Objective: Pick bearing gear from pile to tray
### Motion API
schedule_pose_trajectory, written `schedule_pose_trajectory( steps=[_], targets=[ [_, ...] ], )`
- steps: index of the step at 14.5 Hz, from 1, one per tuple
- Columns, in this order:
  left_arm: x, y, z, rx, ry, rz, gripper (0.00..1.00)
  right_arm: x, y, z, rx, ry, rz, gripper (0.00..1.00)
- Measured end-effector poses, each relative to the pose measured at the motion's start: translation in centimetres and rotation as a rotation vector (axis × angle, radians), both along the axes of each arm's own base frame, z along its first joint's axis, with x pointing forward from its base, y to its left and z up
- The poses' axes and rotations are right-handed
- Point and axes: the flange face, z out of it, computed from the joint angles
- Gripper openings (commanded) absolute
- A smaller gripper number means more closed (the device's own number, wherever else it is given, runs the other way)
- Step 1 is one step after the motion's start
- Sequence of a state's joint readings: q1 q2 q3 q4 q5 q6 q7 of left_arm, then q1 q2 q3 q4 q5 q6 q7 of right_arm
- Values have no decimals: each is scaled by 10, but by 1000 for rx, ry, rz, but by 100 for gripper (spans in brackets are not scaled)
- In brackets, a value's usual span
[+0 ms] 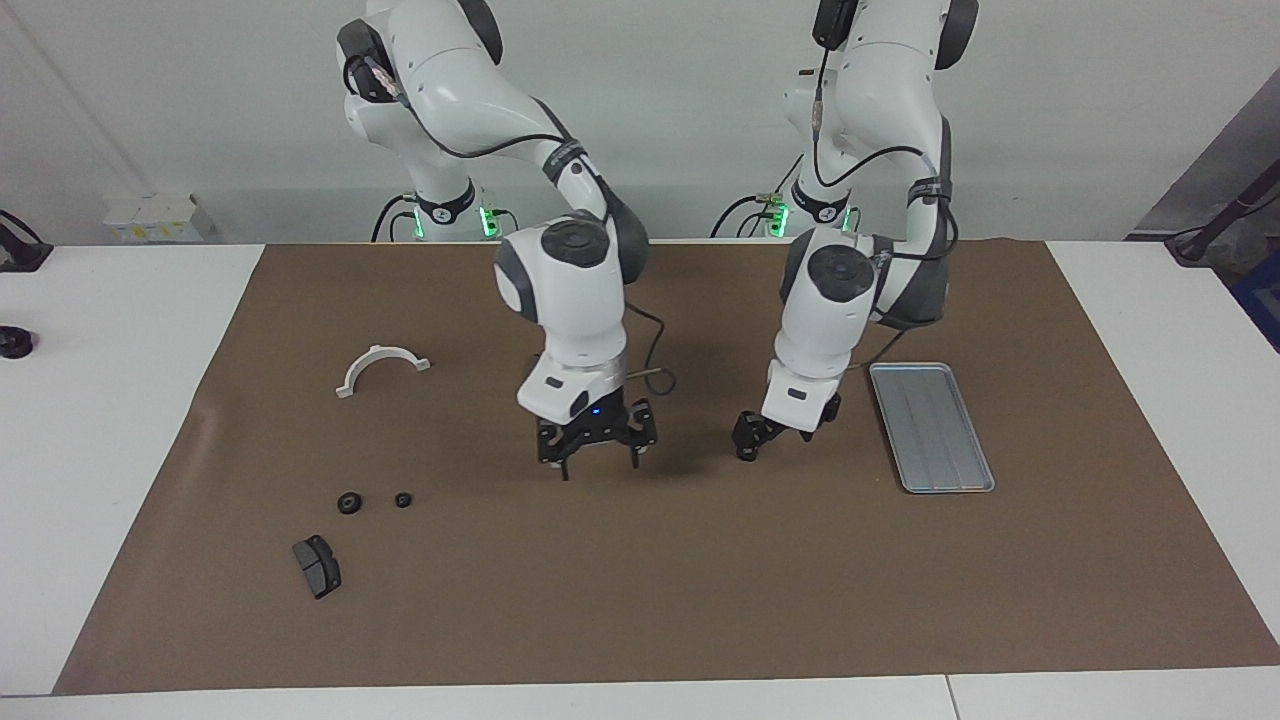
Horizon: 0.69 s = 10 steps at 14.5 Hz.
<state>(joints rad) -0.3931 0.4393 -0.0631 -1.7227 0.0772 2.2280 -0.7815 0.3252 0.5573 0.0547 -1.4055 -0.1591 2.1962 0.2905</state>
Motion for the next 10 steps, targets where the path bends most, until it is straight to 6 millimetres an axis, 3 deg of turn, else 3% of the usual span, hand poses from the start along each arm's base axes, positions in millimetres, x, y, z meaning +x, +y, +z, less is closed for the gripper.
schedule_pose_trajectory(
  steps=[2,3,4,5,7,10],
  targets=[
    [-17,-9,-28,-9,-7,19,95,15,-63,-15,-35,33,10,92],
    [-22,-8,-36,-11,-6,26,79,20,-91,-23,-47,52,10,90],
    [-25,-7,-41,-8,-1,29,76,23,-117,-31,-54,70,7,87],
    [-28,-5,-43,-6,3,33,74,24,-142,-37,-59,87,6,84],
    [-31,-4,-42,-5,6,40,59,22,-190,-50,-74,122,14,82],
    [-32,-6,-41,-10,-2,39,58,13,-261,-64,-72,169,8,77]
  ],
)
